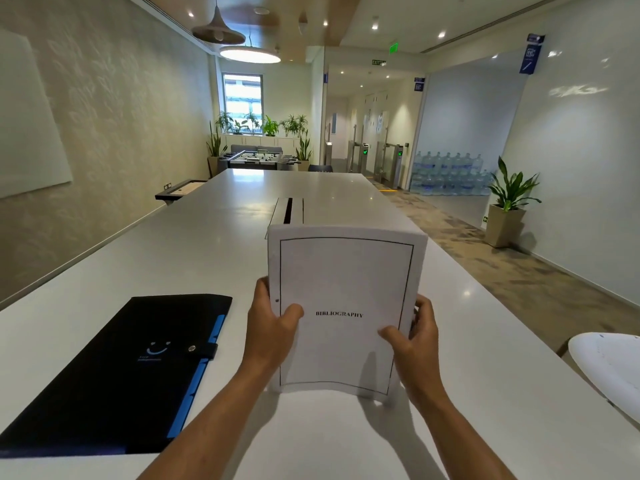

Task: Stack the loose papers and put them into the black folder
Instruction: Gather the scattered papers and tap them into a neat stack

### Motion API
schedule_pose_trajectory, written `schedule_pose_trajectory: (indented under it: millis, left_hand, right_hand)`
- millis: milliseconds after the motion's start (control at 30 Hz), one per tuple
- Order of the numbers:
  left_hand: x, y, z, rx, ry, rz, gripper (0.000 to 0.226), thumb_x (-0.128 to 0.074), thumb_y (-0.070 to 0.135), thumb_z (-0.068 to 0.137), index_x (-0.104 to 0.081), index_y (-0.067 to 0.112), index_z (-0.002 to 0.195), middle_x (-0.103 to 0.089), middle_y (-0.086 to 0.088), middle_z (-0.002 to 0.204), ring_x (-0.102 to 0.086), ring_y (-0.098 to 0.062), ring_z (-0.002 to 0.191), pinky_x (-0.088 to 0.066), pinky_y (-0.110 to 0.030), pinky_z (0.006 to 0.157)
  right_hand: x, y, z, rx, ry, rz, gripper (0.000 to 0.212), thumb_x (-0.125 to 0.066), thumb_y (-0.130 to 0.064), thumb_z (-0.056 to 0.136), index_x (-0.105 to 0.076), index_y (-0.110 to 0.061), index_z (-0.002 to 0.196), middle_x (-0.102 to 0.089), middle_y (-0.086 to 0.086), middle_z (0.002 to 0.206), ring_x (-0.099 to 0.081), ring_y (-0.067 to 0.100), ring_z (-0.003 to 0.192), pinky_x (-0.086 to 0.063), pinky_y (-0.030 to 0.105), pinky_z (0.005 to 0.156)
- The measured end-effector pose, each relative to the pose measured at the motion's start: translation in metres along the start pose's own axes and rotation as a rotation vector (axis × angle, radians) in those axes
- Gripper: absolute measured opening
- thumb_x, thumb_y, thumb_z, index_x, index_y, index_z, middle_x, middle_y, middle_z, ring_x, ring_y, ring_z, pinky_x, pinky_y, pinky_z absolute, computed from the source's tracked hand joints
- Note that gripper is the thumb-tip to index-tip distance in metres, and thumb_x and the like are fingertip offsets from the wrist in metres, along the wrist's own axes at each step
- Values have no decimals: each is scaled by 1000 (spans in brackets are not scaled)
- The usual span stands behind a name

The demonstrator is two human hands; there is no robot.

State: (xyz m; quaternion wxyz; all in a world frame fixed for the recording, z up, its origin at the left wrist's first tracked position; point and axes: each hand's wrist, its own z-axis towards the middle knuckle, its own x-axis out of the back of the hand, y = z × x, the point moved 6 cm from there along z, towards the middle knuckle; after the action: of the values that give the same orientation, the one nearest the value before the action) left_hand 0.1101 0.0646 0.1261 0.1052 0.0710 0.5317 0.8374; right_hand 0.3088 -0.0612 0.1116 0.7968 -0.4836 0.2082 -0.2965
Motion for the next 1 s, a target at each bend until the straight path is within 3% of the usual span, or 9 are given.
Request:
schedule_pose_trajectory:
  millis: [267, 400, 567, 667, 767, 867, 1000]
  left_hand:
    - [-8, -22, -18, 68, 56, -35, 45, -61, 1, 83, -48, 37, 106, -62, 9, 104, -63, -7, 91, -54, -14, 65]
    - [-10, -24, -16, 90, 42, -37, 37, -64, 10, 85, -49, 29, 113, -62, 10, 106, -63, -9, 93, -52, -11, 63]
    - [-10, -21, -8, 140, 35, -81, 38, -71, 26, 82, -53, 28, 116, -66, 11, 106, -64, -6, 94, -50, -22, 76]
    - [-11, -14, -5, 125, -9, -65, 40, -71, 26, 82, -55, 27, 118, -66, 10, 108, -63, -5, 97, -50, -24, 80]
    - [-17, -11, -11, 106, -80, -62, 38, -72, 24, 82, -56, 30, 115, -68, 13, 106, -65, -3, 96, -51, -20, 77]
    - [-16, -15, -12, 162, -86, -182, 33, -70, 19, 83, -58, 25, 113, -69, 2, 105, -67, -16, 94, -55, -25, 72]
    - [-19, -14, -17, 183, -121, -213, 25, -67, 18, 86, -63, 30, 107, -72, 5, 100, -68, -10, 90, -54, -20, 68]
  right_hand:
    - [-4, 23, -15, -50, 53, -45, 41, -61, -9, 70, -56, -41, 96, -67, -17, 90, -66, 9, 84, -58, 28, 69]
    - [-2, 28, -16, -83, 43, -108, 48, -60, 3, 76, -56, -39, 99, -68, -19, 92, -66, 3, 84, -54, 16, 63]
    - [0, 40, -19, -174, 55, -50, 40, -58, -1, 72, -63, -27, 102, -70, -9, 93, -67, 5, 80, -53, 16, 57]
    - [2, 42, -20, -190, 21, -40, 33, -60, -3, 66, -64, -24, 92, -69, -10, 82, -64, 7, 72, -51, 19, 56]
    - [12, 49, -15, -253, 30, 34, 32, -63, 6, 68, -66, -18, 89, -71, -5, 79, -66, 18, 75, -50, 24, 61]
    - [7, 44, -18, -241, -45, 9, 42, -66, -7, 62, -67, -22, 101, -75, -7, 90, -71, 11, 78, -55, 20, 60]
    - [2, 45, -18, -249, -32, 2, 32, -66, -2, 72, -67, -24, 96, -75, -11, 87, -71, 9, 76, -52, 15, 56]
